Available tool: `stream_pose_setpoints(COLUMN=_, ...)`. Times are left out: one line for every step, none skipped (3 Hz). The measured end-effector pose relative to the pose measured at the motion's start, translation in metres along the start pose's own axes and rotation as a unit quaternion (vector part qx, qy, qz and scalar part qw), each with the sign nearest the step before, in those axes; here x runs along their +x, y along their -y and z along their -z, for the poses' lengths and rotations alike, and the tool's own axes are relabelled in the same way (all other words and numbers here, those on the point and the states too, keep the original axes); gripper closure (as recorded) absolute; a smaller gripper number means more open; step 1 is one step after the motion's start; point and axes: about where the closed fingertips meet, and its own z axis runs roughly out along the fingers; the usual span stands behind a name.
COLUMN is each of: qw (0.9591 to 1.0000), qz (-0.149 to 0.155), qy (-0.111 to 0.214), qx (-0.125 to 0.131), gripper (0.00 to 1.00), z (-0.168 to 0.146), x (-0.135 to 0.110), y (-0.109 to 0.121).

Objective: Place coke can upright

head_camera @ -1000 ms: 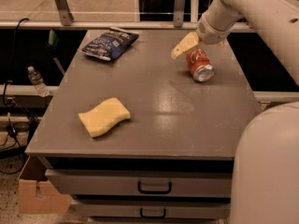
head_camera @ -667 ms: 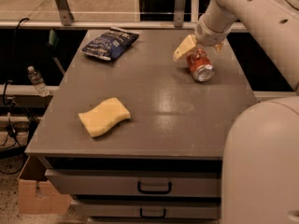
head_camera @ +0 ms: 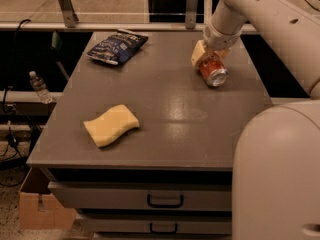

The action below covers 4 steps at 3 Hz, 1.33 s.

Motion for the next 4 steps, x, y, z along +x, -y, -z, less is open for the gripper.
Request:
stream_pose_setpoints(qw=0.9996, qz=0.017, qy=0.019, qx=-0.015, gripper=0.85, z=0.014, x=-0.009, y=-0.013)
stream_pose_setpoints(qw=0.9955, qz=0.058, qy=0.059, qx=-0.046, gripper=1.00, z=0.041, x=-0.024, y=-0.031)
stream_pose_setpoints(qw=0.9797, qz=0.134, qy=0.115, qx=-0.094, gripper=1.00, z=0.074, x=-0.035, y=-0.054)
stream_pose_setpoints(qw=0.9538, qz=0.202, qy=0.172, qx=-0.141, gripper=1.00, z=0.101, x=-0.034, y=-0.074)
